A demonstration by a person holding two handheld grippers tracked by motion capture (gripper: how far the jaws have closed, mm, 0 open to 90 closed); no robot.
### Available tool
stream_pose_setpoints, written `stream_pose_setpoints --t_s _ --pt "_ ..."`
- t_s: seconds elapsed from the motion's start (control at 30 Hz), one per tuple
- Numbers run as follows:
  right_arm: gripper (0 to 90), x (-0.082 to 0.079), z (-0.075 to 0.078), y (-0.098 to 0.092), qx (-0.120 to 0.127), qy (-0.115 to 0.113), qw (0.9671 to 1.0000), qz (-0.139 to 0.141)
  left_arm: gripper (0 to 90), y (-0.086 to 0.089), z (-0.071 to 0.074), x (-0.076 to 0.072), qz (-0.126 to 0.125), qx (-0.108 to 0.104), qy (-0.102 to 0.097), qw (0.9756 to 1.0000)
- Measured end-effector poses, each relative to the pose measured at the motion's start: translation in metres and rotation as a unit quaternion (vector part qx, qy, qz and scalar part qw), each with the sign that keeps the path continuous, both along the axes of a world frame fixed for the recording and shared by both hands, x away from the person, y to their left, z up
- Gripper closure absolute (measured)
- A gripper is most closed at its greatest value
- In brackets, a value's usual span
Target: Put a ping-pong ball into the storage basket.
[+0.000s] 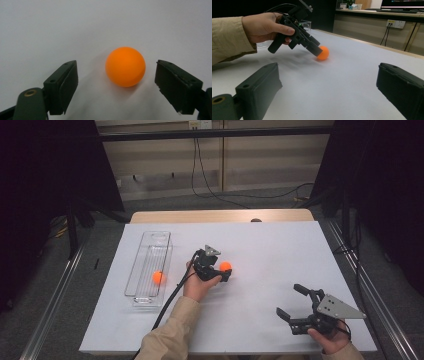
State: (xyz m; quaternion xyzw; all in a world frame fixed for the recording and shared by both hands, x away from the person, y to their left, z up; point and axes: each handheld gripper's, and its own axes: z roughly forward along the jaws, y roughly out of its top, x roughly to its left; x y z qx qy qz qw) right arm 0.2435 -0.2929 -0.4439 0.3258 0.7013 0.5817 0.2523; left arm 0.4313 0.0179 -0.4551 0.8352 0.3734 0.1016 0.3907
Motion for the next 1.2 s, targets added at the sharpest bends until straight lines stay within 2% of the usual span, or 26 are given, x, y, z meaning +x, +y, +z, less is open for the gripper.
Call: stream_pose_setpoints --t_s 0.9,1.2 --pt "4.3 -0.0001 0.0001 -0.0003 0.0 0.0 1.0 0.0 31.9 -0.0095 -0.0054 0.0012 -0.02 0.007 0.0 0.9998" --pt "4.3 -0.0005 0.0002 -0.0002 0.0 0.001 1.0 0.0 35.5 -0.0087 -0.0079 0.0031 -0.017 0.008 0.001 0.9998"
